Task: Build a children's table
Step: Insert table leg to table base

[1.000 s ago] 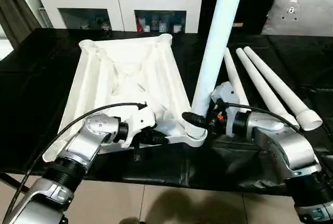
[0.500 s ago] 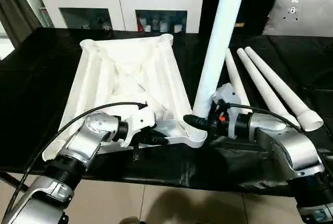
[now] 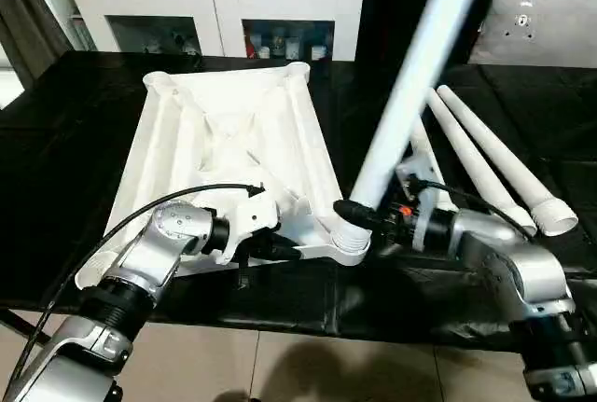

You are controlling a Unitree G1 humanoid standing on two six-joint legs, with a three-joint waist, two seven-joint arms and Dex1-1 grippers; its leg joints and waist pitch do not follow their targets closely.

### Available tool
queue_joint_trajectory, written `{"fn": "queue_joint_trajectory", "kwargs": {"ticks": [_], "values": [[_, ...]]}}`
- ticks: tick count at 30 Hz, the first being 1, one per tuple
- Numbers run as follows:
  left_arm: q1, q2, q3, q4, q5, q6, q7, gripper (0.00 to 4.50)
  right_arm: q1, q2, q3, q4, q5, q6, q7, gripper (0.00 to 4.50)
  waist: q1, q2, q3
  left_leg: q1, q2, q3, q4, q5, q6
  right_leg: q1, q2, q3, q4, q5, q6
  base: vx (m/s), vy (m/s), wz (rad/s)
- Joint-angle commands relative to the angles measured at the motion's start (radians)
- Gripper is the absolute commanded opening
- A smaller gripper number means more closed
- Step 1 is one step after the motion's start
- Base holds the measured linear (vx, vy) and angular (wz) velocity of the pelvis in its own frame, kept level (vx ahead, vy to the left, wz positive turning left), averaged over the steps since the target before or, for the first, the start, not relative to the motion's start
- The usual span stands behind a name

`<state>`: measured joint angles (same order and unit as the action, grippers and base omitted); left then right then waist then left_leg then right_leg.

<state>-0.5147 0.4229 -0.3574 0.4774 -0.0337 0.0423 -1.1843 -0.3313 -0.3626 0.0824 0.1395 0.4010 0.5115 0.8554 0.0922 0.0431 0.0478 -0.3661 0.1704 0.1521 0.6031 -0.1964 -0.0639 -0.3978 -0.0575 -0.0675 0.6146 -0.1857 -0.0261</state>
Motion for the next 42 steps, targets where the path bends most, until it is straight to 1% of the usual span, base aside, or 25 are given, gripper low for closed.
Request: {"fn": "queue_joint_trajectory", "kwargs": {"ticks": [1, 2, 5, 6, 9, 12, 14, 15, 16, 17, 19, 22, 25, 26, 27, 29, 31, 32, 34, 37, 38, 39, 40, 41, 42], "values": [[-0.026, 0.004, 0.021, -0.021, -0.005, -0.013, 0.004, 0.0, 0.06, -0.006, 0.029, 0.083, -0.038, 0.03, -0.019, 1.89, 0.007, -0.003, -0.066, 0.001, 0.05, -0.01, -0.067, -0.143, 0.035, 0.058, -0.089, 0.05, -0.079, -0.227, -0.182, 0.0, 0.0, 0.0], [-0.026, 0.0, 0.025, -0.019, -0.006, -0.011, 0.011, 0.0, 0.085, -0.004, 0.02, 0.079, -0.042, 0.003, -0.028, 1.89, 0.008, 0.001, -0.066, 0.002, 0.051, -0.01, -0.067, -0.149, 0.034, 0.057, -0.09, 0.05, -0.082, -0.236, -0.179, 0.0, 0.0, 0.0], [-0.024, -0.003, 0.027, -0.023, -0.008, -0.006, 0.015, 0.0, 0.114, -0.004, 0.017, 0.062, -0.062, -0.047, -0.048, 1.89, 0.009, 0.001, -0.064, 0.002, 0.051, -0.011, -0.07, -0.162, 0.031, 0.057, -0.09, 0.05, -0.084, -0.252, -0.174, 0.0, 0.0, 0.0], [-0.023, -0.003, 0.026, -0.023, -0.007, -0.007, 0.015, 0.0, 0.121, -0.011, 0.03, 0.051, -0.079, -0.069, -0.052, 1.89, 0.008, 0.006, -0.065, 0.004, 0.051, -0.012, -0.07, -0.172, 0.028, 0.056, -0.088, 0.049, -0.086, -0.261, -0.171, 0.0, 0.0, 0.0], [-0.019, -0.002, 0.022, -0.022, -0.002, -0.011, 0.014, 0.0, 0.125, -0.039, 0.086, 0.022, -0.149, -0.111, -0.063, 1.89, 0.007, 0.006, -0.063, 0.004, 0.052, -0.014, -0.073, -0.179, 0.023, 0.057, -0.087, 0.049, -0.085, -0.26, -0.167, 0.0, 0.0, 0.0], [-0.018, 0.003, 0.013, -0.022, 0.01, -0.02, 0.012, 0.0, 0.119, -0.045, 0.107, 0.015, -0.171, -0.116, -0.058, 1.89, 0.006, 0.008, -0.063, 0.005, 0.051, -0.013, -0.073, -0.192, 0.025, 0.056, -0.088, 0.051, -0.086, -0.271, -0.168, 0.0, 0.0, 0.0], [-0.02, 0.006, 0.001, -0.019, 0.023, -0.031, 0.007, 0.0, 0.1, -0.054, 0.139, 0.026, -0.199, -0.121, -0.039, 1.89, 0.002, 0.002, -0.061, 0.004, 0.05, -0.013, -0.074, -0.201, 0.024, 0.058, -0.087, 0.05, -0.088, -0.29, -0.164, 0.0, 0.0, 0.0], [-0.024, 0.007, -0.006, -0.016, 0.028, -0.037, 0.001, 0.0, 0.089, -0.06, 0.159, 0.04, -0.207, -0.12, -0.02, 1.89, 0.002, 0.004, -0.06, 0.005, 0.05, -0.014, -0.075, -0.207, 0.024, 0.057, -0.088, 0.049, -0.089, -0.303, -0.162, 0.0, 0.0, 0.0], [-0.029, 0.008, -0.011, -0.012, 0.032, -0.043, -0.005, 0.0, 0.079, -0.064, 0.177, 0.054, -0.213, -0.122, -0.005, 1.89, -0.002, 0.005, -0.053, 0.008, 0.05, -0.014, -0.078, -0.24, 0.021, 0.054, -0.086, 0.049, -0.095, -0.36, -0.152, 0.0, 0.0, 0.0], [-0.036, 0.007, -0.015, -0.005, 0.037, -0.05, -0.01, 0.0, 0.069, -0.069, 0.195, 0.069, -0.22, -0.121, 0.005, 1.89, -0.002, 0.005, -0.053, 0.008, 0.05, -0.014, -0.078, -0.24, 0.021, 0.054, -0.086, 0.049, -0.095, -0.36, -0.152, 0.0, 0.0, 0.0], [-0.049, 0.005, -0.02, 0.007, 0.043, -0.06, -0.015, 0.0, 0.056, -0.073, 0.218, 0.093, -0.228, -0.118, 0.018, 1.89, -0.006, 0.005, -0.045, 0.027, 0.047, -0.015, -0.081, -0.32, 0.01, 0.048, -0.09, 0.048, -0.113, -0.498, -0.127, 0.0, 0.0, 0.0], [-0.082, -0.002, -0.025, 0.043, 0.053, -0.08, -0.024, 0.0, 0.031, -0.064, 0.244, 0.143, -0.244, -0.117, 0.039, 1.89, -0.006, 0.005, -0.051, 0.02, 0.052, -0.02, -0.086, -0.298, 0.009, 0.054, -0.09, 0.051, -0.107, -0.451, -0.127, 0.0, 0.0, 0.0], [-0.11, -0.008, -0.026, 0.076, 0.058, -0.094, -0.025, 0.0, 0.011, -0.049, 0.254, 0.174, -0.245, -0.112, 0.053, 1.89, -0.007, 0.009, -0.05, 0.024, 0.051, -0.02, -0.085, -0.328, 0.004, 0.052, -0.09, 0.05, -0.106, -0.44, -0.14, 0.0, 0.0, 0.0], [-0.124, -0.012, -0.024, 0.093, 0.059, -0.099, -0.026, 0.0, 0.002, -0.038, 0.254, 0.189, -0.239, -0.106, 0.058, 1.89, -0.007, 0.012, -0.048, 0.026, 0.05, -0.02, -0.086, -0.342, 0.002, 0.051, -0.091, 0.049, -0.109, -0.457, -0.14, 0.0, 0.0, 0.0], [-0.131, -0.014, -0.021, 0.101, 0.057, -0.1, -0.026, 0.0, -0.003, -0.032, 0.254, 0.195, -0.236, -0.103, 0.059, 1.89, -0.009, 0.009, -0.044, 0.035, 0.046, -0.021, -0.085, -0.384, -0.003, 0.047, -0.092, 0.045, -0.12, -0.54, -0.118, 0.0, 0.0, 0.0], [-0.146, -0.02, -0.01, 0.13, 0.056, -0.107, -0.018, 0.0, -0.015, -0.02, 0.255, 0.215, -0.239, -0.109, 0.059, 1.89, -0.011, 0.01, -0.041, 0.038, 0.046, -0.025, -0.087, -0.404, -0.008, 0.047, -0.093, 0.045, -0.122, -0.579, -0.103, 0.0, 0.0, 0.0], [-0.152, -0.019, 0.0, 0.155, 0.058, -0.115, -0.001, 0.0, -0.017, -0.01, 0.249, 0.224, -0.243, -0.119, 0.046, 1.89, -0.013, 0.009, -0.039, 0.047, 0.042, -0.027, -0.085, -0.436, -0.009, 0.04, -0.093, 0.039, -0.134, -0.647, -0.076, 0.0, 0.0, 0.0], [-0.152, -0.016, 0.003, 0.162, 0.058, -0.116, 0.005, 0.0, -0.015, -0.004, 0.244, 0.225, -0.243, -0.122, 0.035, 1.89, -0.016, 0.005, -0.038, 0.049, 0.042, -0.029, -0.086, -0.45, -0.011, 0.037, -0.092, 0.037, -0.138, -0.671, -0.064, 0.0, 0.0, 0.0], [-0.143, -0.009, 0.01, 0.159, 0.054, -0.111, 0.012, 0.0, -0.01, 0.006, 0.233, 0.224, -0.241, -0.128, 0.016, 1.89, -0.019, 0.007, -0.037, 0.052, 0.042, -0.033, -0.088, -0.472, -0.014, 0.035, -0.093, 0.032, -0.141, -0.696, -0.05, 0.0, 0.0, 0.0], [-0.12, 0.002, 0.029, 0.137, 0.043, -0.077, 0.028, 0.0, -0.006, 0.025, 0.212, 0.228, -0.244, -0.134, -0.031, 1.89, -0.031, 0.012, -0.039, 0.049, 0.044, -0.038, -0.093, -0.494, -0.016, 0.039, -0.094, 0.025, -0.144, -0.683, -0.046, 0.0, 0.0, 0.0], [-0.087, 0.007, 0.058, 0.095, 0.026, -0.03, 0.062, 0.0, -0.009, 0.046, 0.189, 0.241, -0.251, -0.134, -0.09, 1.89, -0.033, 0.017, -0.04, 0.049, 0.045, -0.04, -0.095, -0.499, -0.017, 0.041, -0.095, 0.024, -0.143, -0.67, -0.051, 0.0, 0.0, 0.0], [-0.053, 0.009, 0.082, 0.049, 0.016, 0.021, 0.101, 0.0, -0.01, 0.063, 0.17, 0.251, -0.255, -0.137, -0.134, 1.89, -0.042, 0.024, -0.042, 0.039, 0.052, -0.045, -0.102, -0.502, -0.027, 0.048, -0.099, 0.024, -0.133, -0.609, -0.08, 0.0, 0.0, 0.0], [-0.042, 0.009, 0.09, 0.034, 0.013, 0.038, 0.113, 0.0, -0.01, 0.069, 0.164, 0.254, -0.256, -0.138, -0.147, 1.89, -0.047, 0.024, -0.038, 0.038, 0.053, -0.045, -0.104, -0.518, -0.026, 0.046, -0.097, 0.019, -0.135, -0.605, -0.082, 0.0, 0.0, 0.0], [-0.032, 0.009, 0.097, 0.02, 0.011, 0.054, 0.125, 0.0, -0.011, 0.073, 0.159, 0.257, -0.257, -0.139, -0.158, 1.89, -0.051, 0.024, -0.036, 0.041, 0.052, -0.045, -0.103, -0.539, -0.024, 0.043, -0.094, 0.014, -0.14, -0.618, -0.077, 0.0, 0.0, 0.0], [0.023, 0.002, 0.126, -0.061, -0.003, 0.13, 0.178, 0.0, -0.016, 0.097, 0.136, 0.276, -0.262, -0.142, -0.215, 1.89, -0.057, 0.028, -0.036, 0.048, 0.05, -0.045, -0.101, -0.561, -0.025, 0.042, -0.096, 0.008, -0.145, -0.625, -0.074, 0.0, 0.0, 0.0]]}}
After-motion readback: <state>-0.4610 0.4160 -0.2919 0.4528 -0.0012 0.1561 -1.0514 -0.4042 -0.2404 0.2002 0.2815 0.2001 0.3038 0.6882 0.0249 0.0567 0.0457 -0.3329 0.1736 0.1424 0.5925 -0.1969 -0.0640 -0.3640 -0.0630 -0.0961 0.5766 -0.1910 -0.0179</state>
